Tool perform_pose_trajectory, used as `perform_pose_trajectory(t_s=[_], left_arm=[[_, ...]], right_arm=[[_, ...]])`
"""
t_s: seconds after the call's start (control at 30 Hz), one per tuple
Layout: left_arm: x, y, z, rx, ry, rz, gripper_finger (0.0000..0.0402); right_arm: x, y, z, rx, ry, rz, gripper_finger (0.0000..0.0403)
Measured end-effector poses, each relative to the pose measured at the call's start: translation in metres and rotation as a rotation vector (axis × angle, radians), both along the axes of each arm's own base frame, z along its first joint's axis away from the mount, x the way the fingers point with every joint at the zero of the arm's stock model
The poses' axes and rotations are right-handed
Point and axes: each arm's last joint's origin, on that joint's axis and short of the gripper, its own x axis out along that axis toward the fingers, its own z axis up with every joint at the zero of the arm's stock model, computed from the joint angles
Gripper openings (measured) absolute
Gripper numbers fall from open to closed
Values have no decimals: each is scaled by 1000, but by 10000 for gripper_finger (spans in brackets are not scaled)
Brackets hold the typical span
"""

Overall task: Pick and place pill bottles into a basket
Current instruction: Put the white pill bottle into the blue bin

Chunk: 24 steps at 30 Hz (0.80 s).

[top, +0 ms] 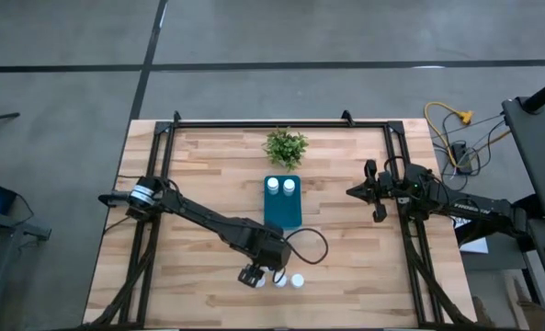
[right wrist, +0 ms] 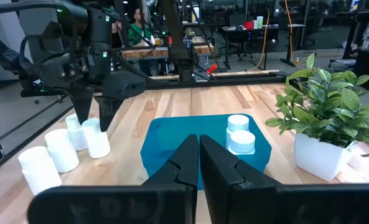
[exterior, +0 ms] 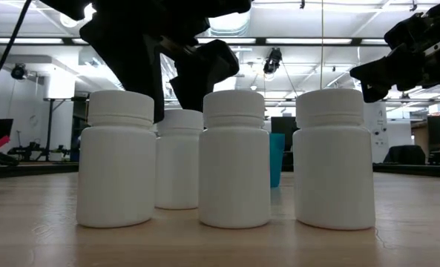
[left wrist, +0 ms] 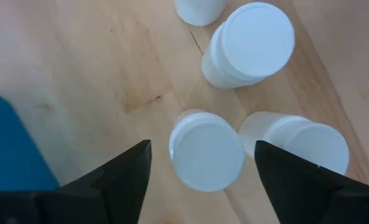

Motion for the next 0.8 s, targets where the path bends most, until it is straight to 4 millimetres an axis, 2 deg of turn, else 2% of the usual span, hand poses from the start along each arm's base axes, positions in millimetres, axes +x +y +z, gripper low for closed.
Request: perform_pose_trajectory(t_s=[0.3, 0.43, 0.57, 0.8], left_arm=[[0, -1, 0, -18, 1, -12, 171], [3, -2, 1, -26, -34, -31, 150], [5, -2, 2, -32, -53, -35, 160], [3, -1, -2, -38, -39, -34, 218]], right_arm=[[0, 0, 0, 0, 0, 0, 9], [0, 0, 0, 0, 0, 0, 9], [0, 0, 0, 0, 1, 0, 9], [0, 0, -1, 2, 7, 1, 9]])
